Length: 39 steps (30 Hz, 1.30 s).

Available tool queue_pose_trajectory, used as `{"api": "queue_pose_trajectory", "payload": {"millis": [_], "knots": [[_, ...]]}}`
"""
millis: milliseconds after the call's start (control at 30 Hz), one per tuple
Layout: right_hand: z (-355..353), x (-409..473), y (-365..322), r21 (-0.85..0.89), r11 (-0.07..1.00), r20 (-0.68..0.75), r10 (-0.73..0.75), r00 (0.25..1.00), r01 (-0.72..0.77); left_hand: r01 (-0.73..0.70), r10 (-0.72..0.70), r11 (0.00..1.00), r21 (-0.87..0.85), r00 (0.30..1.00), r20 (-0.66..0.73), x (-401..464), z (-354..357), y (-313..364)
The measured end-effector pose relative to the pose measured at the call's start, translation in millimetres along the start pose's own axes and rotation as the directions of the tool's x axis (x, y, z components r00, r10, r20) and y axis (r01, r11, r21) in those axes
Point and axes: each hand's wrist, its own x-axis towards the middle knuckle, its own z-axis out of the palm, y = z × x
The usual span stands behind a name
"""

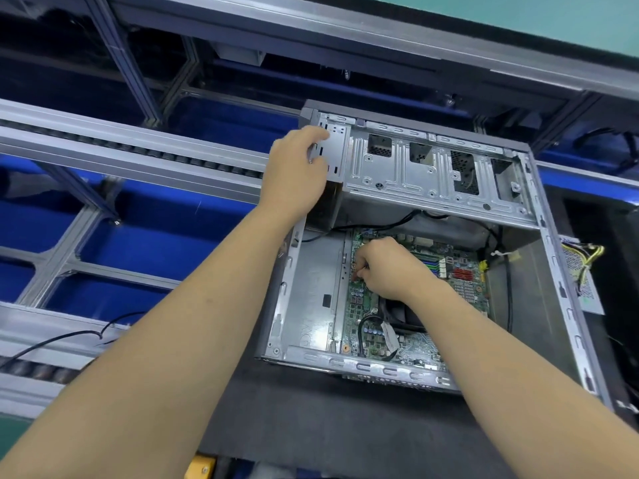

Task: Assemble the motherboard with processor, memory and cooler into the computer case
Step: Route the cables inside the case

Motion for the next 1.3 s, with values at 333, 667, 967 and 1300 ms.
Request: {"api": "queue_pose_trajectory", "payload": {"millis": [333, 667, 967, 1300], "knots": [[1, -1, 1, -0.008, 1.000, -0.006, -0.004, 1.000, 0.004, 0.348, -0.276, 0.764, -0.544, 0.937, 0.213, -19, -7, -25], [2, 0, 2, 0.004, 1.000, 0.001, -0.018, 1.000, 0.018, 0.368, -0.310, 0.720, -0.589, 0.929, 0.202, -23, -3, -32], [4, -2, 2, -0.032, 0.998, -0.016, -0.058, 0.998, 0.058, 0.360, -0.314, 0.711, -0.604, 0.931, 0.187, -25, -1, -35], [6, -4, 1, -0.086, 0.992, -0.043, -0.094, 0.995, 0.090, 0.345, -0.297, 0.715, -0.608, 0.937, 0.182, -27, 2, -38]]}}
